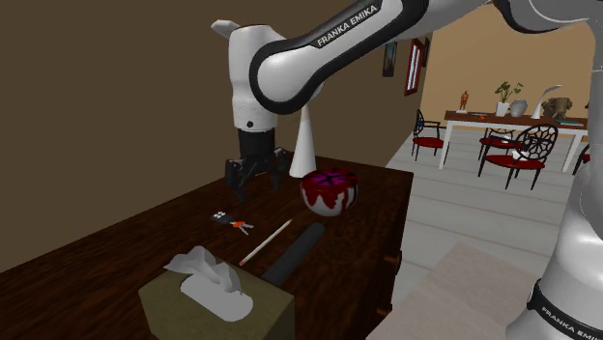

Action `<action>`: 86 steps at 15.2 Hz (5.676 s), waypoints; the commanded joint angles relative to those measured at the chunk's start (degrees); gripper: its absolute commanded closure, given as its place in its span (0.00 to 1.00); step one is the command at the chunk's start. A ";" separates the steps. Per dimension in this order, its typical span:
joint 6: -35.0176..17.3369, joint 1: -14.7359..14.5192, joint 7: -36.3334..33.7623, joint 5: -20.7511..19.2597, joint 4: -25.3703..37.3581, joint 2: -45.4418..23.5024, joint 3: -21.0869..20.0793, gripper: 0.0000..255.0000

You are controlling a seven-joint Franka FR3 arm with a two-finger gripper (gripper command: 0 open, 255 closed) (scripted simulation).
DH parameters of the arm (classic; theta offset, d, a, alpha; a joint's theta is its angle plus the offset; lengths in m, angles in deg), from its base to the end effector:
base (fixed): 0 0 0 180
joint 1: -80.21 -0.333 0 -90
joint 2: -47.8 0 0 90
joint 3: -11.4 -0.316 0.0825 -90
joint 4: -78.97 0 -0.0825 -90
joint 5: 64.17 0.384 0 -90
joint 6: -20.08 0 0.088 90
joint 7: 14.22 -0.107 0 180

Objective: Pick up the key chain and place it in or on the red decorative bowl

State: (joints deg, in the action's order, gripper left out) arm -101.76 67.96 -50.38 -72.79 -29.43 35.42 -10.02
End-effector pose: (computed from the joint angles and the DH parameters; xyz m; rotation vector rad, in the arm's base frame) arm 0.5167 0.3239 0.4015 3.1187 0.0382 0.0911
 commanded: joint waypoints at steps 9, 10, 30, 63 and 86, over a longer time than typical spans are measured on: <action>-2.26 -4.37 -4.74 -6.30 9.64 -12.68 0.89 0.00; -2.84 -4.41 -4.87 -6.50 9.43 -13.07 1.00 0.00; -3.15 -4.42 -4.91 -6.62 9.37 -13.34 1.06 1.00; 17.24 -3.19 -0.30 -1.88 21.96 -4.71 -0.65 1.00; 7.17 7.55 22.84 9.76 -20.61 30.75 9.39 1.00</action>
State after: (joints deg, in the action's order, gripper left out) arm -93.80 75.55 -27.51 -63.06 -49.19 66.10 -0.59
